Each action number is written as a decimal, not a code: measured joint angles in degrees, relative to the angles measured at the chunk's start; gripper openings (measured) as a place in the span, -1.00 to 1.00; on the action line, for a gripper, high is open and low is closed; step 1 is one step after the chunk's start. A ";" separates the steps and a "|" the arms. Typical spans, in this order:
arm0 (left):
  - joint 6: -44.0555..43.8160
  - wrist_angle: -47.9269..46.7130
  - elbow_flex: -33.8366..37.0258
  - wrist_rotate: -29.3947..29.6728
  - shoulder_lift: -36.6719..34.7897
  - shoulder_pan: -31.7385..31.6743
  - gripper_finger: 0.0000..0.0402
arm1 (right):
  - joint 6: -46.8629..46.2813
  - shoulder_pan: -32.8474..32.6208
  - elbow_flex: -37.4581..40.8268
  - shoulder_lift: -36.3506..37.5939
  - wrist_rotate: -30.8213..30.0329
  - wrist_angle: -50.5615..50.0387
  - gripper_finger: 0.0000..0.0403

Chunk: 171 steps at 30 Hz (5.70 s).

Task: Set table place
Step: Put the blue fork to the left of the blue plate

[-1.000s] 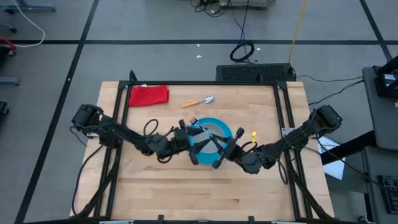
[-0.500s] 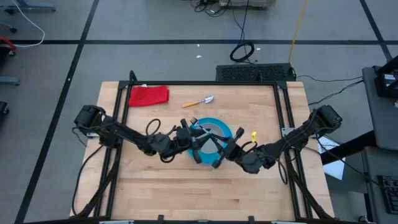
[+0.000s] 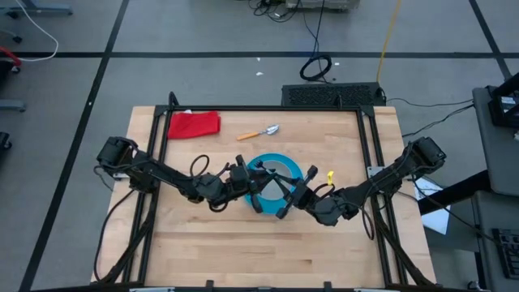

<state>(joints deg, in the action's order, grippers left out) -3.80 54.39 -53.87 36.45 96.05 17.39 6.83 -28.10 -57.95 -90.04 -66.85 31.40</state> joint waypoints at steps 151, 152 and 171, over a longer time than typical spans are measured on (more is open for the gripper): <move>16.98 -9.93 0.04 1.74 -9.97 -1.38 -0.63 | 25.42 9.31 0.00 -3.08 11.56 17.59 -0.91; 17.20 -9.94 0.04 1.98 -9.97 -1.36 -0.68 | 25.42 9.31 0.00 -3.08 11.52 17.57 -0.91; 14.97 -10.06 0.04 2.58 -9.92 -1.22 -0.88 | 27.50 9.25 0.00 -3.08 11.67 17.59 -0.67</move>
<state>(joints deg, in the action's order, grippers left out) 11.17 44.33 -53.82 39.03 86.13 16.16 34.32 -18.85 -57.95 -93.12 -55.18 48.99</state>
